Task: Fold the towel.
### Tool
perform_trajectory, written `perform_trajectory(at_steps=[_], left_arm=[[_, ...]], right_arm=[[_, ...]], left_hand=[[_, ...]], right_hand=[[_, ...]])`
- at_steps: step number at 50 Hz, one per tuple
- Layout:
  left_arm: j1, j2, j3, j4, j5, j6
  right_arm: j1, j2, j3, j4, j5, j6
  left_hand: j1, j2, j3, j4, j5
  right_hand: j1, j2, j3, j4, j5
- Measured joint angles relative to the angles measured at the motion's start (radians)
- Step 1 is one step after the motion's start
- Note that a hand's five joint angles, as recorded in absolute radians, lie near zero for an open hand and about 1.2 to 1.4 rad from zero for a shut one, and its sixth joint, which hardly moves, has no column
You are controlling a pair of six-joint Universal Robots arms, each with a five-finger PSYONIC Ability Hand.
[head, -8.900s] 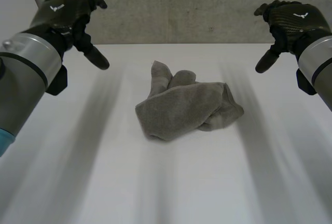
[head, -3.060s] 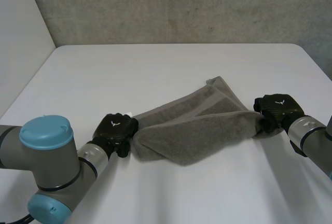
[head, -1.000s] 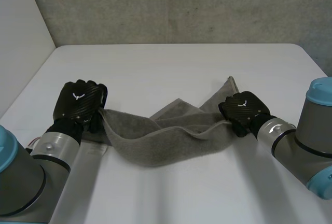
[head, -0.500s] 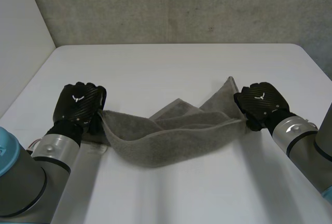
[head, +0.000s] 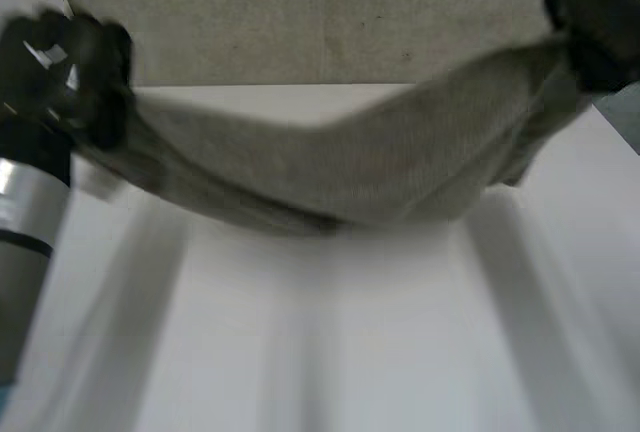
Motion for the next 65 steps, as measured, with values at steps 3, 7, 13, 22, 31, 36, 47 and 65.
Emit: perform_trajectory(at_steps=[3,7,13,22,31,36,47,65], left_arm=[[0.019,0.036,0.069,-0.074,0.000,0.004],[0.045,0.040,0.146,-0.167,0.004,0.007],[0.068,-0.037,0.206,-0.259,0.009,0.028],[0.060,-0.287,0.286,-0.280,0.023,0.192],[0.051,-0.562,0.677,-0.235,0.036,0.303],[0.039,-0.615,0.911,-0.142,0.019,0.285],[0.023,-0.512,0.826,0.122,-0.041,0.193],[0.055,-0.479,-0.010,0.339,0.130,0.194]], right_arm=[[-0.045,0.010,-0.109,0.161,-0.007,-0.023],[-0.094,0.068,-0.204,0.327,-0.014,-0.087],[-0.097,0.160,-0.231,0.405,-0.010,-0.187],[-0.008,0.326,-0.257,0.303,0.006,-0.209],[0.108,0.478,-0.402,-0.171,0.145,-0.171],[0.135,0.491,-0.434,-0.498,0.216,-0.138],[0.127,0.436,-0.349,-0.590,0.218,-0.102],[0.075,0.450,0.150,-0.412,0.010,-0.113]], left_hand=[[0.000,0.000,0.000,0.000,0.000],[0.000,0.010,0.000,0.000,0.000],[0.000,0.019,0.000,0.000,0.000],[0.000,0.019,0.000,0.000,0.006],[0.000,0.019,0.001,0.000,0.006],[0.000,0.019,0.001,0.007,0.006],[0.000,0.019,0.002,0.007,0.007],[0.000,0.019,0.002,0.007,0.007]], right_hand=[[0.000,0.000,0.002,0.000,0.000],[0.000,0.000,0.002,0.000,0.000],[0.000,0.009,0.002,0.000,0.000],[0.000,0.012,0.002,0.000,0.008],[0.000,0.012,0.002,0.000,0.008],[0.000,0.012,0.002,0.000,0.008],[0.000,0.012,0.002,0.000,0.008],[0.000,0.012,0.003,0.000,0.009]])
